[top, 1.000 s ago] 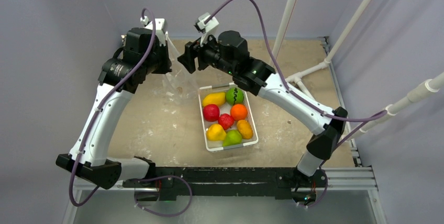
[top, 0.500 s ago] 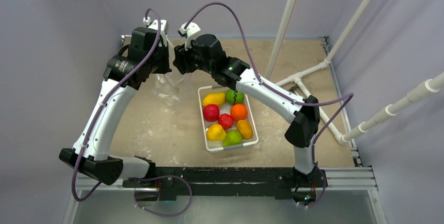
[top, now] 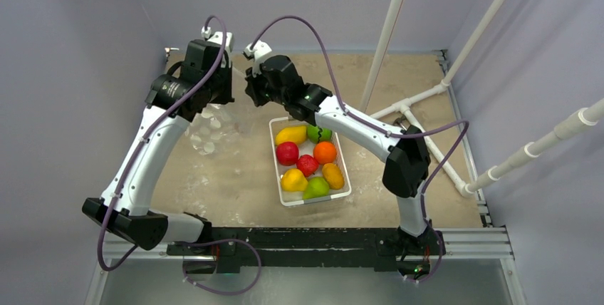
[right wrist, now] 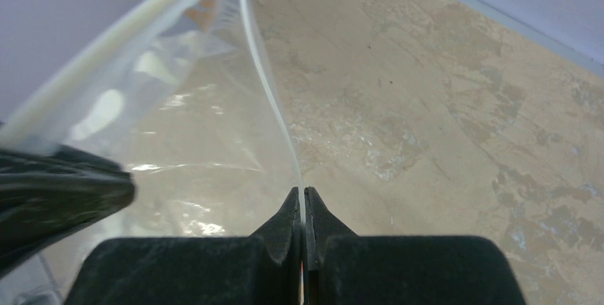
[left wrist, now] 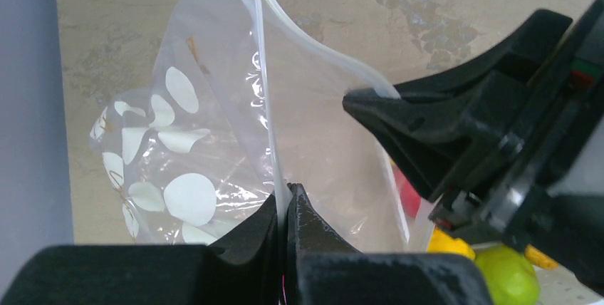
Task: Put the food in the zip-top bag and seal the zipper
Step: Adjust the zipper food storage bag at the center of the board.
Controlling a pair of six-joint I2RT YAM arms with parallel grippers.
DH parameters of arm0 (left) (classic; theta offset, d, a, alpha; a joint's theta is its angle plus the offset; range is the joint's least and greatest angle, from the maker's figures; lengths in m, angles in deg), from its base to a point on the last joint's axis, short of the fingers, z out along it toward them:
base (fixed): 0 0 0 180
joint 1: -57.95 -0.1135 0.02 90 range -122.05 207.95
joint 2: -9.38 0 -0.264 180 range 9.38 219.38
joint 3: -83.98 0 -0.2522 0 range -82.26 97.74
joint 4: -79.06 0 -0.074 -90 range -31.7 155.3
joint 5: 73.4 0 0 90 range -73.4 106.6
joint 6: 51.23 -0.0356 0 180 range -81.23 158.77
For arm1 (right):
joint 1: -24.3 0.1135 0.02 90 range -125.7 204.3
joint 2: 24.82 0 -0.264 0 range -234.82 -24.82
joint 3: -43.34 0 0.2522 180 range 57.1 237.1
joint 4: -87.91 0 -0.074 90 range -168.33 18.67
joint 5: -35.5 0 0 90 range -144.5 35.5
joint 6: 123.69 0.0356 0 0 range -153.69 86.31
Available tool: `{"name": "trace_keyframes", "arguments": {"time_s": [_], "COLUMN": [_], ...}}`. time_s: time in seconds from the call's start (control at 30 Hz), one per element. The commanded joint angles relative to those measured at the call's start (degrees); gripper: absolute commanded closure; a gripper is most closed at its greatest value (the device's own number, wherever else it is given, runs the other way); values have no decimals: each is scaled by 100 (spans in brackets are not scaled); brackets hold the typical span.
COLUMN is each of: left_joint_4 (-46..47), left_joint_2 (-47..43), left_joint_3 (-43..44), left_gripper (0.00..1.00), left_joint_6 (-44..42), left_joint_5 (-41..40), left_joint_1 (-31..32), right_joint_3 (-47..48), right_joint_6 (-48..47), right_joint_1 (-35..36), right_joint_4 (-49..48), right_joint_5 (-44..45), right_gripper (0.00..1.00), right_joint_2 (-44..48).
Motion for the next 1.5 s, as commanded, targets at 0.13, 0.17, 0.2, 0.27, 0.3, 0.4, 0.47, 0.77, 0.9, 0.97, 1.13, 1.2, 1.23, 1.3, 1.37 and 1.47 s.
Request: {"name": "trace_keyframes", "arguments": {"time_s": [0.13, 0.17, 0.2, 0.27, 0.3, 0.4, 0.47, 0.77, 0.9, 0.97, 1.13, 1.2, 1.23, 1.3, 1.37, 1.47], "left_joint_4": [-236, -253, -278, -338, -379, -483, -544, -611, -618, -641, -695, -700, -699, -706, -728, -766], "left_joint_2": [80, 81, 88, 99, 111, 108, 140, 337, 458, 500, 570, 581, 582, 602, 616, 663], "left_joint_3": [100, 100, 105, 129, 151, 186, 174, -17, -217, -298, -382, -398, -415, -443, -452, -456], "left_gripper": [100, 100, 100, 100, 100, 100, 100, 100, 100, 100, 100, 100, 100, 100, 100, 100], "left_joint_6": [-130, -127, -133, -129, -122, -102, -77, 18, 77, 128, 186, 199, 201, 208, 226, 241], "left_joint_5": [-389, -422, -452, -497, -534, -761, -883, -1629, -2043, -2278, -2682, -2748, -2787, -2890, -3022, -3228], "left_joint_1": [219, 231, 246, 276, 294, 355, 385, 661, 805, 867, 975, 991, 995, 1008, 1018, 1035], "right_joint_3": [-826, -920, -1033, -1231, -1325, -1460, -1459, -1429, -1600, -1713, -2093, -2307, -2438, -2633, -2779, -2986], "right_joint_6": [382, 403, 436, 498, 523, 582, 637, 702, 686, 659, 596, 559, 532, 501, 466, 419], "right_joint_1": [-457, -480, -500, -550, -570, -594, -594, -594, -594, -594, -594, -594, -594, -594, -602, -627], "right_joint_4": [-815, -900, -981, -1119, -1127, -1331, -1371, -1657, -1719, -1685, -1551, -1487, -1507, -1492, -1403, -1286], "right_joint_5": [-221, -205, -162, -107, -110, -176, -317, -700, -783, -807, -911, -921, -860, -756, -691, -588], "right_gripper": [100, 100, 100, 100, 100, 100, 100, 90, 76, 68, 49, 42, 39, 34, 32, 26], "right_joint_2": [80, 91, 108, 129, 136, 169, 183, 423, 724, 917, 1537, 1844, 2070, 2389, 2645, 2993]}}
